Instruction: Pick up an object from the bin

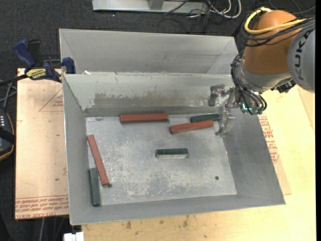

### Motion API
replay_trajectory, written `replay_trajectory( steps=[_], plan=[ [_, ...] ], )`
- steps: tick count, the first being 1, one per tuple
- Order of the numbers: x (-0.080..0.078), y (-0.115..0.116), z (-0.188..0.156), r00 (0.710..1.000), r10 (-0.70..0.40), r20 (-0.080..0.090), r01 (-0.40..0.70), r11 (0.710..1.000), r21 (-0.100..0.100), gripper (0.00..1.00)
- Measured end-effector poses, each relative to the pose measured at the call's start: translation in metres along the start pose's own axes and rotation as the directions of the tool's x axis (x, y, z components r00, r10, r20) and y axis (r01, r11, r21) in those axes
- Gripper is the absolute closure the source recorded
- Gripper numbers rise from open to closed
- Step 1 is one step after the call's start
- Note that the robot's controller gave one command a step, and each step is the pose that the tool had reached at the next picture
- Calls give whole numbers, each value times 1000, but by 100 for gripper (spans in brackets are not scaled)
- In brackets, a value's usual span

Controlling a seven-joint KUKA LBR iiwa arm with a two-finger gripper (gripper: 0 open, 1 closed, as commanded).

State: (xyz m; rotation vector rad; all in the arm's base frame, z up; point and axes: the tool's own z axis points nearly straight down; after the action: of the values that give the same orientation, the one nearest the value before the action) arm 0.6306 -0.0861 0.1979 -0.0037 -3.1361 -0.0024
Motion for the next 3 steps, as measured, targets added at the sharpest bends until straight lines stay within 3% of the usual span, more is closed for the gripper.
replay_trajectory(
  steps=[1,2,3],
  plan=[
    [-2,0,-5,1000,-2,8,2,1000,1,0],
    [-12,7,47,995,-95,12,95,995,3,0],
    [-17,9,71,988,-154,4,154,988,1,0]
  ],
)
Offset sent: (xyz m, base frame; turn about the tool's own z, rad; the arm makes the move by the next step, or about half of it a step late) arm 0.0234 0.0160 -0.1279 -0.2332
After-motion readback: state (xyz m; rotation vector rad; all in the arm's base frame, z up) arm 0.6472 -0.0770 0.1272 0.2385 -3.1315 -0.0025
